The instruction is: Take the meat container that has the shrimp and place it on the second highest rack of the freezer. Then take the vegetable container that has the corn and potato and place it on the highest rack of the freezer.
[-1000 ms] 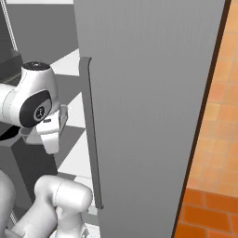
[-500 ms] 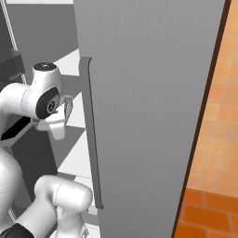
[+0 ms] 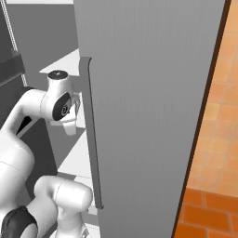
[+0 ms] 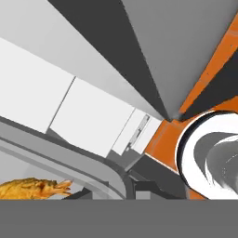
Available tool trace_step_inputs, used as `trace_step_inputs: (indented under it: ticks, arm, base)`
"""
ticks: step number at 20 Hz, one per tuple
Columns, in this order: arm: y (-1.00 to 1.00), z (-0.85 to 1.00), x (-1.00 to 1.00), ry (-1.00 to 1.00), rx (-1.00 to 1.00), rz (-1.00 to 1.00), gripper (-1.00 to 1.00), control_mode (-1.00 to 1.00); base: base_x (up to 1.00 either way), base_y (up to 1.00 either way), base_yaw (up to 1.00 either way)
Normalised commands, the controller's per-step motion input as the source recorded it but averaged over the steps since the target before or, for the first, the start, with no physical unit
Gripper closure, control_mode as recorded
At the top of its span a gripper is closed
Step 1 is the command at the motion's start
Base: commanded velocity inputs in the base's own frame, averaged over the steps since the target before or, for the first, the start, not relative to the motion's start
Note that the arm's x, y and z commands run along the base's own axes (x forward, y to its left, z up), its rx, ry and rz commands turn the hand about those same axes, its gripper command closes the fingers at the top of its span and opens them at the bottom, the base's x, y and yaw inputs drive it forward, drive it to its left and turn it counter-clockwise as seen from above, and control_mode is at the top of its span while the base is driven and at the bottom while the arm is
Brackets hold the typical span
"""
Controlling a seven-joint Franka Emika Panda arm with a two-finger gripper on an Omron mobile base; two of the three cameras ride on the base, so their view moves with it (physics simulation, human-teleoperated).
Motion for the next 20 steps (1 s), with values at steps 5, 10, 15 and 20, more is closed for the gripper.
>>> trace_step_inputs:
  ticks: [5, 10, 15, 20]
  arm:
    - [0.12, -0.52, 0.87, -0.01, 0.00, 0.00, 1.00, -1.00]
    - [0.07, -0.32, 1.00, 0.00, 0.00, 0.00, 1.00, -1.00]
    - [0.11, -0.18, 1.00, 0.00, 0.00, 0.00, 1.00, -1.00]
    - [0.03, -0.34, 0.82, 0.00, 0.00, 0.00, 1.00, -1.00]
  base:
    - [0.00, 0.00, 0.00]
    - [0.00, 0.00, 0.00]
    - [0.00, 0.00, 0.00]
    - [0.00, 0.00, 0.00]
